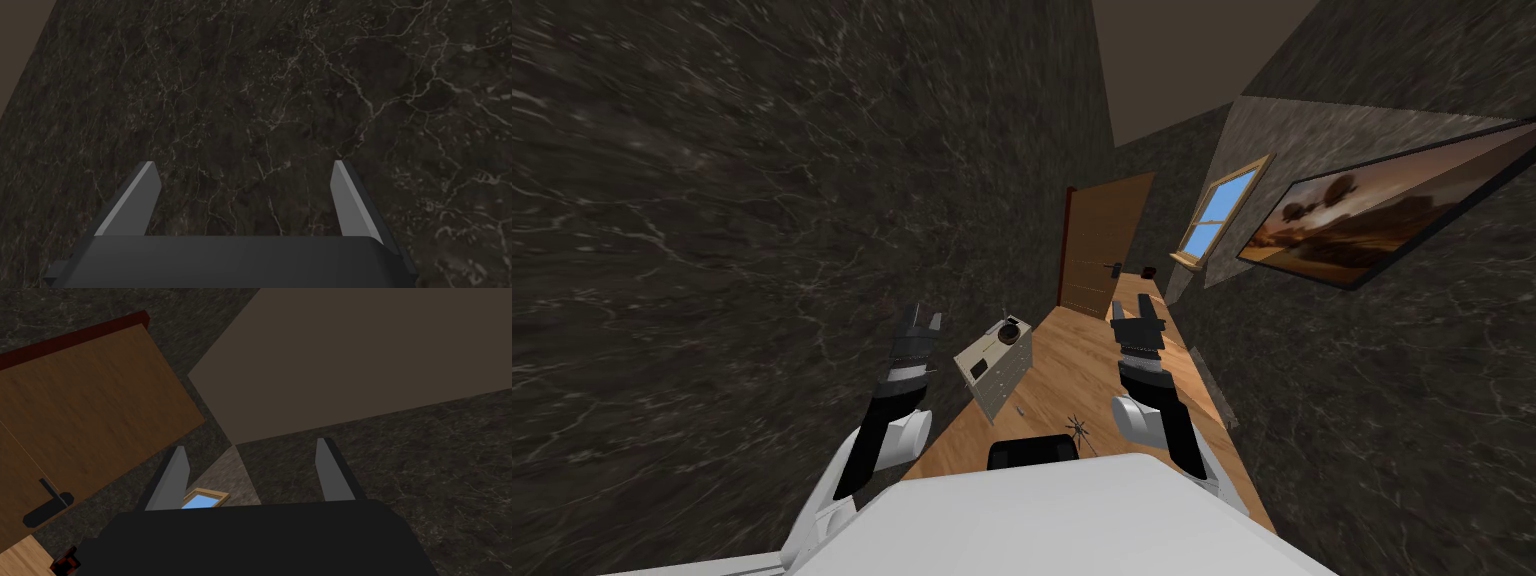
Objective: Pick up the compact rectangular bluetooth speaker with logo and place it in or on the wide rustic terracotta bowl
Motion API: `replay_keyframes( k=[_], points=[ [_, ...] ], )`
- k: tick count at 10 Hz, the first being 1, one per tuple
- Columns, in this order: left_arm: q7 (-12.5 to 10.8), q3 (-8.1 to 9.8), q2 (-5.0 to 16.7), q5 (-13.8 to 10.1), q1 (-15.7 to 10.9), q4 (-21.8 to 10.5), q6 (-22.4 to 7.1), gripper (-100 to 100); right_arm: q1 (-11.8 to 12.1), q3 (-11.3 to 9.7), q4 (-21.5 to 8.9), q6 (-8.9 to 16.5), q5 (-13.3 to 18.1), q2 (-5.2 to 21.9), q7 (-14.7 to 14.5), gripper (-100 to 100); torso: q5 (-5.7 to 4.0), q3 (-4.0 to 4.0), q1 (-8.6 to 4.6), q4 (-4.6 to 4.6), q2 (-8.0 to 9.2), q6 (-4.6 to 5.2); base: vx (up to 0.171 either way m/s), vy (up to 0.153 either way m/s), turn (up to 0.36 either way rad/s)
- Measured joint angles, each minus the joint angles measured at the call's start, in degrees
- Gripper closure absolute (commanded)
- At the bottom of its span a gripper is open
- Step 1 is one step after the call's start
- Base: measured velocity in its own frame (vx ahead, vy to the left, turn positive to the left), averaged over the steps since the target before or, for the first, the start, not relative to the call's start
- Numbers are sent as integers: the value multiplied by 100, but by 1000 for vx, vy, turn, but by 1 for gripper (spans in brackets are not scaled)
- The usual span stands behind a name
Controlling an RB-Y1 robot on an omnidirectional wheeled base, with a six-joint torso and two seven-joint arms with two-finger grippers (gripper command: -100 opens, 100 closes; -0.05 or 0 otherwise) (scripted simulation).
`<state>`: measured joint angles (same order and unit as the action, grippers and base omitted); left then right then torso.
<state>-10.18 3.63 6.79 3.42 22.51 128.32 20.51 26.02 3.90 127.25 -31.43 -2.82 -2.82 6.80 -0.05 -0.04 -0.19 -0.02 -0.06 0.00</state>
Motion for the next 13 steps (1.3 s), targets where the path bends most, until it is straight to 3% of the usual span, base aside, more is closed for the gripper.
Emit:
replay_keyframes(
  k=[4,13],
  points=[
    [-187,260,137,-201,-164,-283,-632,-100,0,0,0,0,0,0,0,0,-1,-1,-7,-1,-3,-1,15,-65,30],
    [-402,603,176,-474,-614,-1024,-1891,-100,0,0,0,0,0,0,0,0,0,-3,2,-1,-4,0,23,-58,23]
  ],
)
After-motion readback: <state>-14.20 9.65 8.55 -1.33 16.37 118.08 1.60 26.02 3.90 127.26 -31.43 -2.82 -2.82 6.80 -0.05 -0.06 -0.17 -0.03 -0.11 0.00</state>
